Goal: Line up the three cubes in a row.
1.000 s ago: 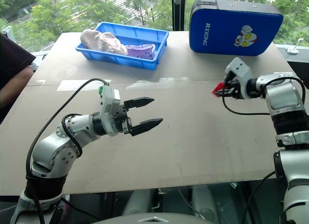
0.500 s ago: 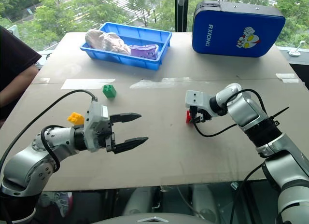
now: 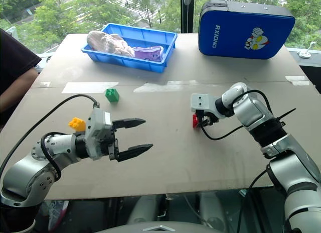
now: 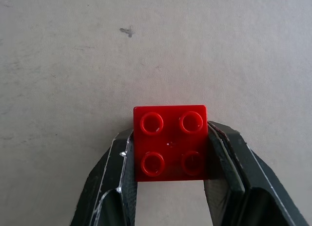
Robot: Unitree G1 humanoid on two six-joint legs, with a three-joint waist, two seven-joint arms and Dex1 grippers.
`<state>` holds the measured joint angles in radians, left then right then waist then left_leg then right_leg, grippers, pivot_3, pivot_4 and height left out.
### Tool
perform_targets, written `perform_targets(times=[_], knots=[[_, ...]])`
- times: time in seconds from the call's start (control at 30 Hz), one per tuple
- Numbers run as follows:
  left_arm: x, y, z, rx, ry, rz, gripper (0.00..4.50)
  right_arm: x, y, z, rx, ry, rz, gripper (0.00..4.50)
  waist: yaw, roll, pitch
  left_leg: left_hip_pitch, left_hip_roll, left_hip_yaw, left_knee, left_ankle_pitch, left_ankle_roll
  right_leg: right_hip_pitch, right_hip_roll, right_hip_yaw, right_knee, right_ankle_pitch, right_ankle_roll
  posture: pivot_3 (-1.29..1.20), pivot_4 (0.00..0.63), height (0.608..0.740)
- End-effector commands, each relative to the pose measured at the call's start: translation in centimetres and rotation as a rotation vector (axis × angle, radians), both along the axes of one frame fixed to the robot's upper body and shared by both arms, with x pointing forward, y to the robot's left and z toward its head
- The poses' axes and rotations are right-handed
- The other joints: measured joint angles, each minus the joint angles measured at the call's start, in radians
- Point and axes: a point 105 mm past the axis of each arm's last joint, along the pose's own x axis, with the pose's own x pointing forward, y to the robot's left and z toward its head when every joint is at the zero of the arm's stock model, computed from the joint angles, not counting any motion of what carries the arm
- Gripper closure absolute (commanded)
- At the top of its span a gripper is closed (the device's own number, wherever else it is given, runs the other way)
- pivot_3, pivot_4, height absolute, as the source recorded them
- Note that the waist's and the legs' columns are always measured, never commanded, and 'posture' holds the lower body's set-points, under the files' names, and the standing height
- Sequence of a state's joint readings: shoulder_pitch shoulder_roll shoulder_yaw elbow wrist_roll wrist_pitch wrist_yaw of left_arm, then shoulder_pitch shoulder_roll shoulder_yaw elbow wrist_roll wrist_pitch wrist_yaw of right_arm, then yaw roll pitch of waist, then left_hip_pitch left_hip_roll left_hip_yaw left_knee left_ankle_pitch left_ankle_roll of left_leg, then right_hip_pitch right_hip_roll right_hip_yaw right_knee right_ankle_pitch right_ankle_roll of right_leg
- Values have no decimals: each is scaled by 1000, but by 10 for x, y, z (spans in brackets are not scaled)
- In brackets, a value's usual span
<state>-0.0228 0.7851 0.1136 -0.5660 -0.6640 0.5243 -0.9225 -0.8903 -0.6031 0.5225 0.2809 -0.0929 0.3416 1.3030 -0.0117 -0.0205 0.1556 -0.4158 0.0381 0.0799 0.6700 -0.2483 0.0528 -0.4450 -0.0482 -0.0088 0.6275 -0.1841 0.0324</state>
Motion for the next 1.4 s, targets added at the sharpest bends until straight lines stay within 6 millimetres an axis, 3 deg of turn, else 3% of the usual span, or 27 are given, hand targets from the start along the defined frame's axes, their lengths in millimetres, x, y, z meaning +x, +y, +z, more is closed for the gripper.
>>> perform_targets(times=[0.03, 0.4, 0.53, 0.63, 0.73, 0.83, 0.97, 1.1, 1.2, 1.4], knots=[[-1, 2, 6, 1, -44, -2, 0, 5, 2, 12, 7, -45, 23, 3192, 0, 0, 0, 0, 0, 0, 0, 0, 0, 0, 0, 0, 0, 0, 0, 0, 150, 740], [-2, 4, 5, 2, -45, 12, 0, 6, 3, 7, 0, -6, 35, 3192, -1, 0, 0, 0, 0, 0, 0, 0, 0, 0, 0, 0, 0, 0, 0, 0, 150, 740], [-2, 5, 4, -2, -46, 19, 0, 5, 1, 5, -4, 12, 43, 1230, -1, 0, 0, 0, 0, 0, 0, 0, 0, 0, 0, 0, 0, 0, 0, 0, 150, 740], [-2, 6, 3, -6, -40, 26, 0, 7, 0, 6, 8, -11, 39, 35, -1, 0, 0, 0, 0, 0, 0, 0, 0, 0, 0, 0, 0, 0, 0, 0, 150, 740], [-2, 8, 2, -8, -36, 40, 0, 7, 0, 10, 37, -17, 41, 35, -1, 0, 0, 0, 0, 0, 0, 0, 0, 0, 0, 0, 0, 0, 0, 0, 150, 740], [7, 18, 0, -50, -14, 143, 0, 0, 5, 26, 149, -35, 58, 35, 0, 0, 0, 0, 0, 0, 0, 0, 0, 0, 0, 0, 0, 0, 0, 0, 150, 740], [52, 63, 2, -113, -75, 602, 0, -29, 13, 71, 480, -141, 119, 35, 10, 0, 0, 0, 1, -2, -1, 0, 0, 1, 0, -1, 0, 0, 0, 0, 150, 740], [84, 95, 10, -174, -108, 1011, 0, -61, 9, 108, 773, -89, 47, 35, 26, 0, 0, 0, 1, -5, 0, 0, 0, 2, -1, -2, 1, 3, 4, 0, 150, 740], [93, 103, 5, -94, -94, 1149, 0, -72, 5, 118, 803, -244, 15, 35, 26, -2, -1, 1, 0, -6, 1, 0, 0, 5, -1, -3, 0, 3, 4, 0, 150, 740], [127, 113, 14, -93, -79, 1215, 0, -90, -7, 110, 777, -333, -65, 35, 26, -3, -1, 1, -1, -6, 1, 0, -1, 6, -1, -6, 0, 1, 2, 0, 150, 740]])
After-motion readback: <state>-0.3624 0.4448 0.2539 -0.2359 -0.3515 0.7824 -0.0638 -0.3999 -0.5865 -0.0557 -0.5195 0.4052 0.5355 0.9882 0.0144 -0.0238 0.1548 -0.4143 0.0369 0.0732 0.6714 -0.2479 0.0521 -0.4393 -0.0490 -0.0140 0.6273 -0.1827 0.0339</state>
